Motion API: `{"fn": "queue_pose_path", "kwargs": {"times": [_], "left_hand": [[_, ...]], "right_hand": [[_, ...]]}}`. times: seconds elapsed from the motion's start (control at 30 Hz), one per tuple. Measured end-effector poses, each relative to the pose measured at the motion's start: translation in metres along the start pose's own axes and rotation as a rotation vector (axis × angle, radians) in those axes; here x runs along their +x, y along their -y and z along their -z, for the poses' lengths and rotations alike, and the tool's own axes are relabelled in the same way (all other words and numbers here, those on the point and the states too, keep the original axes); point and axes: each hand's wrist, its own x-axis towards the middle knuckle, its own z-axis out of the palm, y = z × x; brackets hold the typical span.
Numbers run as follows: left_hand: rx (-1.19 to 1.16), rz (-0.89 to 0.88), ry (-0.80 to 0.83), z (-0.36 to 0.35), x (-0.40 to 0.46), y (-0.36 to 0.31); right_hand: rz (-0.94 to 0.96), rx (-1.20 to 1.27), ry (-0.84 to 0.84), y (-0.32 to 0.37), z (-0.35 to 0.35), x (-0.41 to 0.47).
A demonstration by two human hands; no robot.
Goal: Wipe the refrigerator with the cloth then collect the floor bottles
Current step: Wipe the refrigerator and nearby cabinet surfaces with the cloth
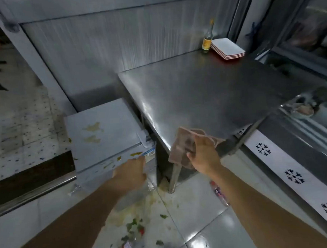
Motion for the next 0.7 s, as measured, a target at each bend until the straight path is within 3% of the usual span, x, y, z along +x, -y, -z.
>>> {"fn": "queue_pose_path", "kwargs": {"times": [0.07, 0.2, 0.33, 0.47, 0.53, 0.7], "left_hand": [[0.013, 0.008, 0.009, -0.004, 0.008, 0.007], [0.05, 0.062, 0.09, -0.012, 0.013, 0.02], [0.029, 0.119, 0.055, -0.013, 0.011, 0.028], [-0.015, 0.146, 0.032, -0.011, 0.002, 0.035], [-0.056, 0.144, 0.03, -0.009, -0.002, 0.041], [-0.268, 0.044, -0.004, 0.001, 0.007, 0.033]], "right_hand": [[-0.019, -0.075, -0.055, 0.002, -0.008, 0.015], [-0.071, -0.246, 0.069, 0.005, -0.024, 0.029], [-0.082, -0.385, -0.001, 0.014, -0.03, 0.028], [-0.036, -0.316, -0.085, 0.019, -0.038, 0.027], [-0.067, -0.167, -0.087, 0.02, -0.037, 0.029], [0.014, 0.006, -0.066, 0.03, -0.026, 0.025]]}}
